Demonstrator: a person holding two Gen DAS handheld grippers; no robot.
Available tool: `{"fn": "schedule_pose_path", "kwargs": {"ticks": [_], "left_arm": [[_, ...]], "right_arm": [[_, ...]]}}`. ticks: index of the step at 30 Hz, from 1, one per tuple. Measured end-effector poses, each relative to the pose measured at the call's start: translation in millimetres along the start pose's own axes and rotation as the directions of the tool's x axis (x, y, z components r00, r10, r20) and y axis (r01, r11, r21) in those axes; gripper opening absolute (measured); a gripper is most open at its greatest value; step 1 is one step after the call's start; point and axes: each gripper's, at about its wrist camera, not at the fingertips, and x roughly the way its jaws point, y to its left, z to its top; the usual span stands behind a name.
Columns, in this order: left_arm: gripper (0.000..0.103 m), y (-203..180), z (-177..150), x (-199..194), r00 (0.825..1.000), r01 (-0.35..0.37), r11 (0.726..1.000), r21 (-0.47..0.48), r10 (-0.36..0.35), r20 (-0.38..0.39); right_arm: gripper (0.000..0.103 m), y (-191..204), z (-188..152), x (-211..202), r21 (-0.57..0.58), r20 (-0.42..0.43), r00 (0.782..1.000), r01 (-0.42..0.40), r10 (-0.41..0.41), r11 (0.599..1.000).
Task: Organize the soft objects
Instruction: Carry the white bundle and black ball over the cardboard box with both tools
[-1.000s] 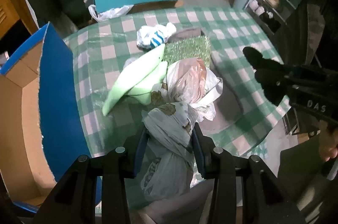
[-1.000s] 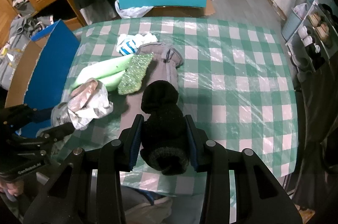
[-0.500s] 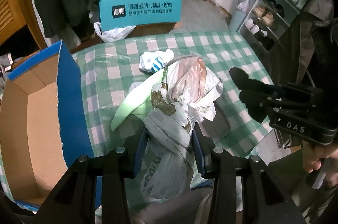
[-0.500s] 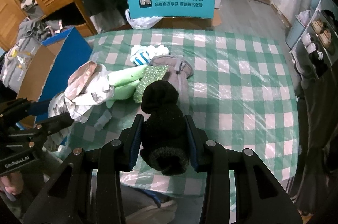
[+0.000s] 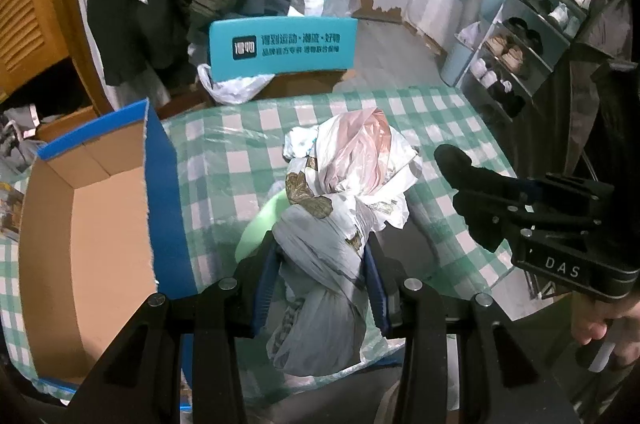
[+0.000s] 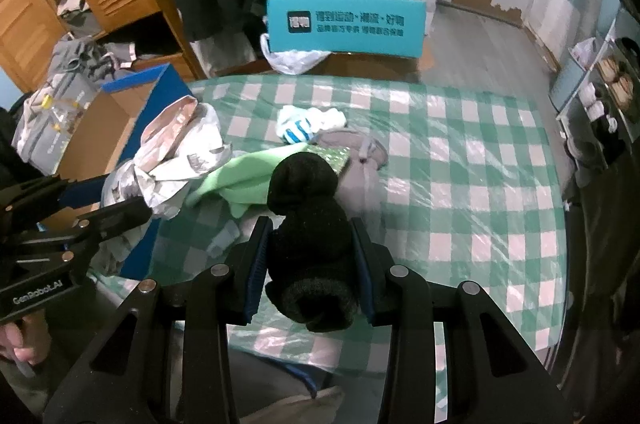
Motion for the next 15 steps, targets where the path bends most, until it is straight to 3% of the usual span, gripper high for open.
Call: {"fn": "schedule_pose_path", "kwargs": {"ticks": [15], "left_arm": [[0.041, 33.1, 3.5, -29.9, 0.994, -0.086, 0.996, -0.034, 0.088, 0.065]], "right_arm": [[0.037, 39.3, 16.3, -2.7, -0.08, 0.016, 0.999, -0.027, 0.029, 0.996]]}}
